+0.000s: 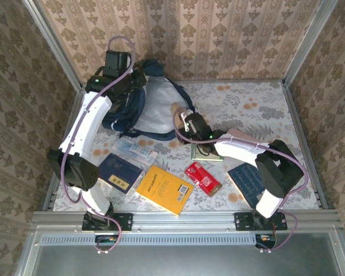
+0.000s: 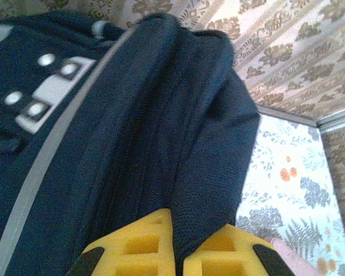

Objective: Pack the student bag

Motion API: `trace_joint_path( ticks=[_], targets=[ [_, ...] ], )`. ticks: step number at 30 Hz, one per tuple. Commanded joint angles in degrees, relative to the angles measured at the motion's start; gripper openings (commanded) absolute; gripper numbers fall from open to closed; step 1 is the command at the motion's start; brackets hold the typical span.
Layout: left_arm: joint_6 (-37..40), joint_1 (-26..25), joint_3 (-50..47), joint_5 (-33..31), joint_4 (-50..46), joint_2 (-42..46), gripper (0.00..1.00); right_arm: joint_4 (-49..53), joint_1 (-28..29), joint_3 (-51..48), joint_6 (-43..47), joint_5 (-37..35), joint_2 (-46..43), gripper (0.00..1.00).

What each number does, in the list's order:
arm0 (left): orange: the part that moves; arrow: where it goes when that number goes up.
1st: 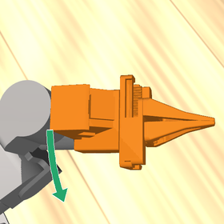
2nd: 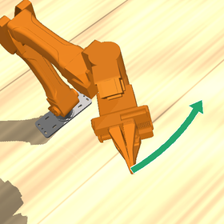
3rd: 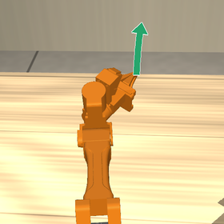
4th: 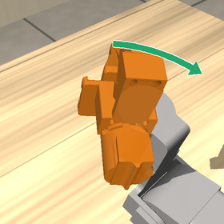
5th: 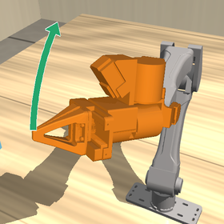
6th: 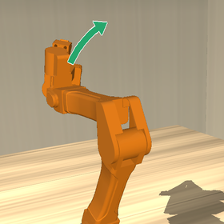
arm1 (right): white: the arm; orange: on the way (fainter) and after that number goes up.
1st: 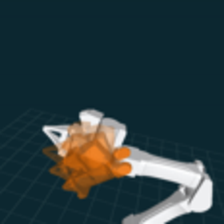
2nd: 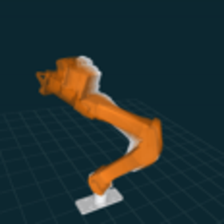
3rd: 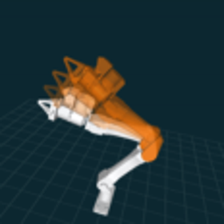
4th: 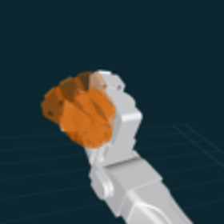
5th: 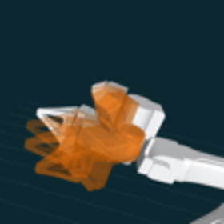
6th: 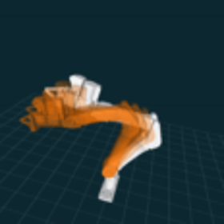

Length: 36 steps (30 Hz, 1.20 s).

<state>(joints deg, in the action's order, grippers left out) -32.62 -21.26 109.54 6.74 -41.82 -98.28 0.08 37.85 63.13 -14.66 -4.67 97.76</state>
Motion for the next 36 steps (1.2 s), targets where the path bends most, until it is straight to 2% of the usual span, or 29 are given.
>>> trace_joint_path(
  ticks=[1,5,7,12,16,17,19,20,22,24,25,26,27,33,36],
  targets=[
    [9.1,-0.8,3.3,2.1,5.8,3.0,0.0,8.2,-0.3,9.3,-3.5,11.8,2.4,0.0],
    [14.3,-0.8,3.9,8.4,6.0,1.8,0.0,7.4,-0.3,13.6,-8.5,20.0,4.8,0.0],
    [15.1,-0.8,3.9,11.3,6.6,1.6,0.0,5.9,-0.3,15.9,-12.0,21.5,6.9,0.0],
    [16.3,-0.5,3.5,18.9,9.2,2.3,0.0,11.5,-0.4,28.8,-23.1,17.1,16.3,0.0],
    [16.4,-0.3,4.3,21.0,9.8,3.1,0.0,10.1,-0.1,37.7,-29.3,16.1,24.1,0.02],
    [16.2,-0.1,4.3,21.3,10.1,3.5,0.0,11.2,0.1,40.1,-30.6,14.8,26.6,0.13],
    [15.7,0.3,4.2,21.0,10.7,4.2,0.0,14.2,0.7,46.9,-29.3,14.9,31.4,0.44],
    [15.2,0.7,3.9,20.6,11.2,4.5,0.0,17.0,1.0,50.5,-28.3,14.5,33.4,0.55],
    [14.1,1.8,3.1,20.3,12.1,5.0,0.0,20.7,1.6,55.8,-25.4,13.3,35.3,0.65],
    [12.6,3.6,2.6,20.2,12.5,5.1,0.0,19.8,2.2,54.6,-23.4,10.7,33.7,0.82],
    [11.5,4.6,2.1,20.2,12.8,5.2,0.0,18.0,2.4,52.7,-22.3,10.0,32.1,0.85],
    [10.8,5.6,1.3,20.2,13.4,5.4,0.0,16.9,2.5,50.5,-21.5,9.1,30.6,0.96],
    [10.2,6.2,0.6,20.2,14.1,5.7,0.0,15.9,2.5,48.8,-20.5,8.6,29.3,1.0],
    [8.9,8.3,-2.3,18.7,15.7,5.8,0.0,12.3,2.6,38.0,-12.7,4.6,19.5,1.0],
    [7.9,8.7,-4.0,18.9,16.7,4.8,0.0,16.3,3.3,35.6,-9.0,-2.2,14.3,1.0]
  ],
)
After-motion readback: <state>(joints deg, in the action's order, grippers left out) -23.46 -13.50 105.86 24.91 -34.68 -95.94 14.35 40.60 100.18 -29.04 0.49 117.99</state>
